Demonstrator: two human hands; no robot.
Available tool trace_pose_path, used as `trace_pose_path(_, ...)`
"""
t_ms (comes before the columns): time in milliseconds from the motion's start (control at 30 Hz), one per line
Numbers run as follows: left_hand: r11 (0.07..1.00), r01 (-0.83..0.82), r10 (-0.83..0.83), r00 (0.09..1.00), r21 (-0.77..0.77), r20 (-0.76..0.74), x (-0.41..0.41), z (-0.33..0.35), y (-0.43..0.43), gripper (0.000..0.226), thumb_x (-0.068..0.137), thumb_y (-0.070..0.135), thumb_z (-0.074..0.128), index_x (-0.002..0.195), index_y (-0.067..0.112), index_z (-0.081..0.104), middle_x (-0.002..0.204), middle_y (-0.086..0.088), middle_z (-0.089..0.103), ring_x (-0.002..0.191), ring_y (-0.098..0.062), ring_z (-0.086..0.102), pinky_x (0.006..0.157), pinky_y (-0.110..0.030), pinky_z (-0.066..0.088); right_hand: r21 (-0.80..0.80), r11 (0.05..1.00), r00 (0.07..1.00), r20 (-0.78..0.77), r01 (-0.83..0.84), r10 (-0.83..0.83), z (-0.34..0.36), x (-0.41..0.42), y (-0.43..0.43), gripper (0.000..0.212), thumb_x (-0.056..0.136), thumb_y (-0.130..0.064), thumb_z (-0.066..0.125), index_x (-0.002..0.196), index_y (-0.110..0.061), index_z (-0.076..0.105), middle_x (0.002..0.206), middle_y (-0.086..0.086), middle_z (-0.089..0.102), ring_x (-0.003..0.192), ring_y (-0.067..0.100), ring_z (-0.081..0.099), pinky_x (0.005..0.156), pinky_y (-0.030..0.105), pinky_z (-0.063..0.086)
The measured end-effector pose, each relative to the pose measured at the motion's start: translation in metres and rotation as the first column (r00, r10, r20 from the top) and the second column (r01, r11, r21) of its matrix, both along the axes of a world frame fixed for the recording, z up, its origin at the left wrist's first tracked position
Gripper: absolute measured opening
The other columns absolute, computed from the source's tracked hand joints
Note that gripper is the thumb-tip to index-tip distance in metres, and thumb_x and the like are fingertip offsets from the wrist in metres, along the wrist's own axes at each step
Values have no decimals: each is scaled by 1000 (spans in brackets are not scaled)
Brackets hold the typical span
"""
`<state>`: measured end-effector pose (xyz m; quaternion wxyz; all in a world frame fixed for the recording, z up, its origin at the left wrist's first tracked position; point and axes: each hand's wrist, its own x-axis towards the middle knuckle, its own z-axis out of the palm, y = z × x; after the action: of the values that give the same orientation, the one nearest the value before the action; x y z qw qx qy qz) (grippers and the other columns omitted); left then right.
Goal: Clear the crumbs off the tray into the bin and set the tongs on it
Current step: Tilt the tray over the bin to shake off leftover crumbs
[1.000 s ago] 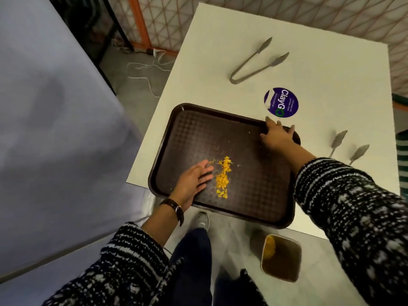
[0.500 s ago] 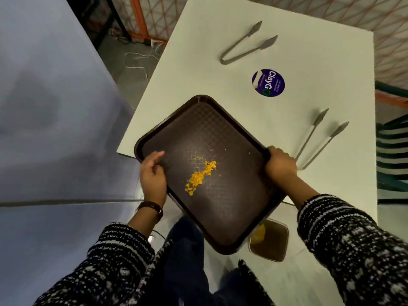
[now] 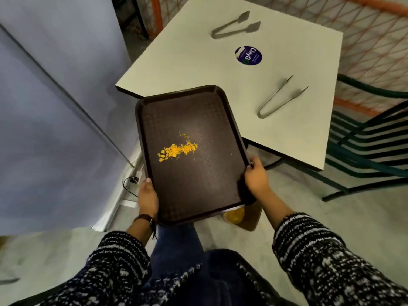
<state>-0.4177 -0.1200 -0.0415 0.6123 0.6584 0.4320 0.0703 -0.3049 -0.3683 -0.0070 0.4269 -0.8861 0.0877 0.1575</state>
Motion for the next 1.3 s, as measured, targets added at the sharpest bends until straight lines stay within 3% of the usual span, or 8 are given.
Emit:
trace_pose_path(133,982,-137,130,990,-132,-62,-55,7,-15,41,96,35,34,118,11,58,120,-9,61,109,-27,56,97,-40,43,62,994,990,-110,93,-86,-1,-49,-21,29,97,-30,42,112,-8,52,103,9,59,102,30,56,81,33,40)
trace_pose_path(300,1000,3,-4,995,-5,-99,-103,-4,-8,33,99,25,32,109,8,59,107,-8,59,100,-23,55,89,-34,42,134,975,929,-351,177,-120,-24,-94,-34,44,91,-50,45,106,-11,61,101,5,63,94,24,59,89,36,47)
trace_pose_path(433,991,129,-120,974,37,-191,-127,-29,4,37,99,25,33,105,-1,59,106,-18,61,94,-23,54,88,-37,41,169,945,863,-476,278,-169,-54,-132,-35,41,90,-44,54,115,-12,60,106,8,66,98,28,63,94,42,50)
trace_pose_path(633,936,352,-329,892,18,-310,-122,-69,1,37,99,25,33,112,2,58,112,-15,60,103,-24,54,95,-36,40,193,763,692,-594,617,-409,-98,-184,-41,29,97,-20,46,123,-13,56,118,12,64,105,31,63,95,48,50)
trace_pose_path(800,764,618,-640,685,-189,-347,-96,-113,-20,36,99,28,35,122,9,55,116,-3,58,107,-19,53,94,-28,37,73,614,528,-597,786,-604,-133,-228,-69,25,98,-20,44,118,-11,55,116,15,63,102,32,62,94,49,50)
trace_pose_path(1000,360,856,-901,216,-372,-376,-72,-188,-55,42,93,8,43,135,16,43,129,-7,55,123,-26,51,106,-38,38,-7,446,369,-551,895,-748,-172,-251,-111,30,99,-20,42,125,-9,52,114,12,59,100,30,58,95,47,48)
trace_pose_path(1100,183,906,-917,17,-381,-398,-64,-206,-80,52,90,3,40,139,20,36,127,3,51,118,-16,48,97,-27,37,-53,377,293,-534,925,-793,-190,-255,-129,32,99,-18,42,127,-7,51,117,13,58,103,30,57,98,52,46)
trace_pose_path(1300,77,931,-861,-119,-358,-495,-65,-275,-97,61,87,10,31,141,39,24,134,-9,54,115,-30,55,100,-43,44,-118,332,212,-564,936,-798,-220,-250,-153,35,99,-18,40,132,-8,47,128,15,56,114,36,55,99,52,45)
